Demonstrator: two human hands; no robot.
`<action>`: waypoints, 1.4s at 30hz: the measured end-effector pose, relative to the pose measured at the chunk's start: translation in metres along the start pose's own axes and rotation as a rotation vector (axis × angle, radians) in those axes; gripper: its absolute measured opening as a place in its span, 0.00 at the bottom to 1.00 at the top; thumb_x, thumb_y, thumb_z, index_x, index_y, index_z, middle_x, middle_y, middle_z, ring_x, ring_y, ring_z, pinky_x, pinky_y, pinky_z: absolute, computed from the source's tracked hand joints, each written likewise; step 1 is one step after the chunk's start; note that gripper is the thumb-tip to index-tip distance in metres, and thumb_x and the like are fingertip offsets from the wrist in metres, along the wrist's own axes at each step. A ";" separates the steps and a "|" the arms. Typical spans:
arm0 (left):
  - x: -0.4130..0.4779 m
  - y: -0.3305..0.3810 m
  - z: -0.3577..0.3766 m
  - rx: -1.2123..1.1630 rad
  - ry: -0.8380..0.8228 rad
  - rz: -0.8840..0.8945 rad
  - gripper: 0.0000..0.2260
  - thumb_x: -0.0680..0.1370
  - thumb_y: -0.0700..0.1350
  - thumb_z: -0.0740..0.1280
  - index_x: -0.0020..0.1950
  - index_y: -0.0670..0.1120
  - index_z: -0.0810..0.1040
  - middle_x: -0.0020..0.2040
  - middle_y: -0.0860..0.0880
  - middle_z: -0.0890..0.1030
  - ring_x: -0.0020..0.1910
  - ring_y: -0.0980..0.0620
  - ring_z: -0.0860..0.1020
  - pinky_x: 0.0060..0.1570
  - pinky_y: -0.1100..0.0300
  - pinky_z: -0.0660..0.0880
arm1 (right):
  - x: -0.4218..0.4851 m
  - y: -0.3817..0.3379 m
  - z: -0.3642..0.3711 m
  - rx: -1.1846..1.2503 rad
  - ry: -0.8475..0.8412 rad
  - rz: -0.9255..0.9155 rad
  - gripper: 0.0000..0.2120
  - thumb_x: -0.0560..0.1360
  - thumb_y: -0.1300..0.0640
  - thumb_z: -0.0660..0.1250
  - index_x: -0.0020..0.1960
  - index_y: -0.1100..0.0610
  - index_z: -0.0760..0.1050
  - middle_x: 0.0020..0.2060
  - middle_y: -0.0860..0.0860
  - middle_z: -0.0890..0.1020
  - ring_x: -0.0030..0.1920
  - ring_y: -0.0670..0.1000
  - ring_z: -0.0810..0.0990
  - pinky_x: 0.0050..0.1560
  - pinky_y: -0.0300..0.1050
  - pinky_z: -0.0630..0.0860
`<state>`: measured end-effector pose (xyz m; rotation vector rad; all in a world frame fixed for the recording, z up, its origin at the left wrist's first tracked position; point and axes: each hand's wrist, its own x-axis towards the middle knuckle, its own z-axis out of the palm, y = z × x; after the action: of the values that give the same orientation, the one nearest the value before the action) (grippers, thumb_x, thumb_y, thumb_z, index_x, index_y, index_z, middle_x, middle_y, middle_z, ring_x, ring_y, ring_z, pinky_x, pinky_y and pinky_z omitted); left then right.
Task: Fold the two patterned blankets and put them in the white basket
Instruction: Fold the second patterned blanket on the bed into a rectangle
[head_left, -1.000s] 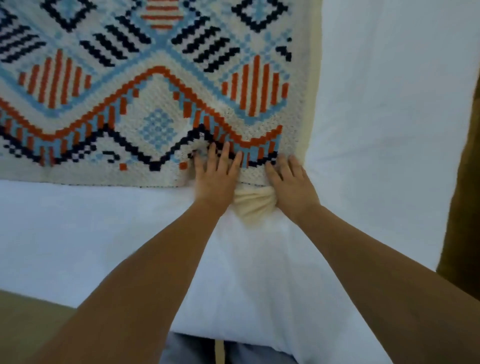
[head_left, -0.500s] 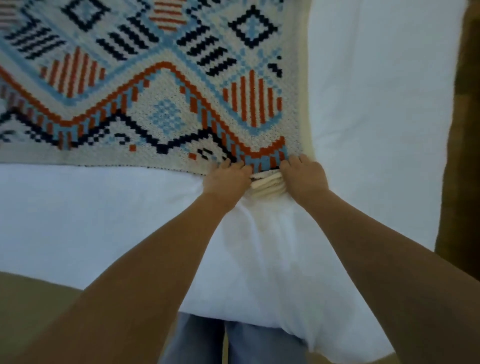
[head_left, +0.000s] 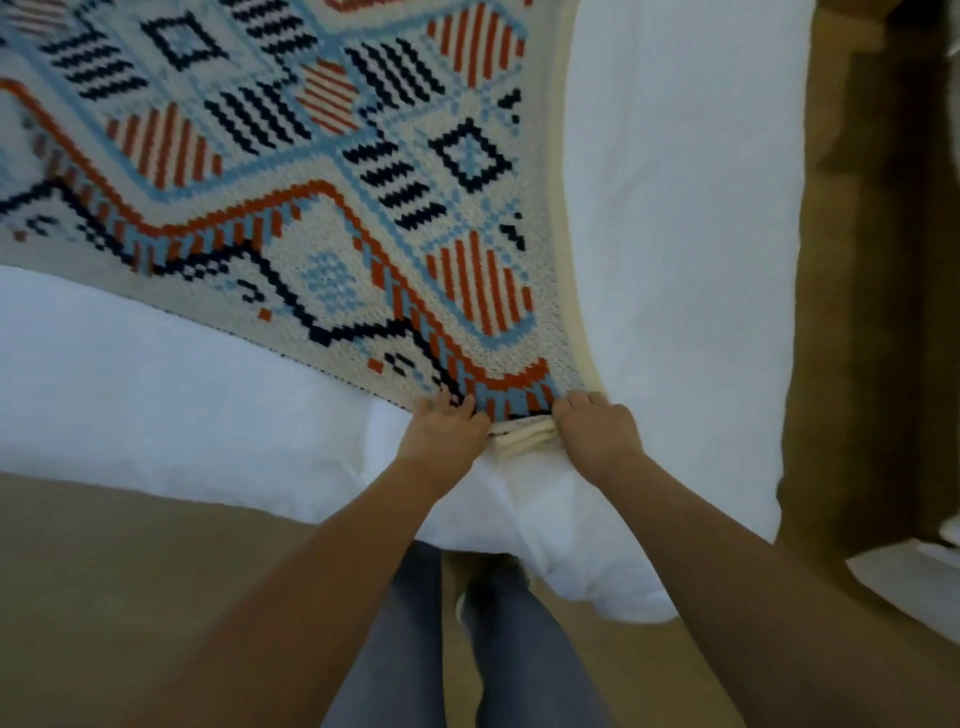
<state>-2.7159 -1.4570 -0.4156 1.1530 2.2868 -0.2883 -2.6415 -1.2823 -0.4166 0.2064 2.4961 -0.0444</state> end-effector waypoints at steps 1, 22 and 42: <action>-0.004 0.003 0.000 0.017 0.007 -0.004 0.13 0.80 0.43 0.56 0.64 0.43 0.69 0.67 0.42 0.69 0.67 0.38 0.65 0.64 0.43 0.63 | -0.003 -0.001 0.001 0.000 -0.006 0.003 0.14 0.76 0.61 0.58 0.61 0.57 0.67 0.59 0.55 0.73 0.59 0.57 0.72 0.46 0.49 0.71; 0.003 0.047 -0.032 -0.255 0.064 0.276 0.21 0.74 0.52 0.58 0.66 0.46 0.67 0.65 0.46 0.70 0.63 0.46 0.67 0.63 0.49 0.61 | -0.025 0.036 0.012 -0.247 -0.031 -0.481 0.16 0.76 0.62 0.55 0.60 0.61 0.75 0.69 0.59 0.64 0.69 0.58 0.61 0.61 0.52 0.61; 0.203 -0.088 -0.165 -0.100 0.225 0.171 0.16 0.80 0.48 0.54 0.67 0.45 0.65 0.66 0.48 0.69 0.65 0.48 0.66 0.64 0.54 0.61 | 0.166 0.075 -0.158 0.343 0.339 0.007 0.09 0.74 0.63 0.57 0.52 0.64 0.72 0.51 0.58 0.75 0.49 0.58 0.73 0.40 0.47 0.66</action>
<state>-2.9451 -1.3046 -0.4001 1.3773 2.3430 0.0227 -2.8538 -1.1723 -0.3870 0.3921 2.8106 -0.4723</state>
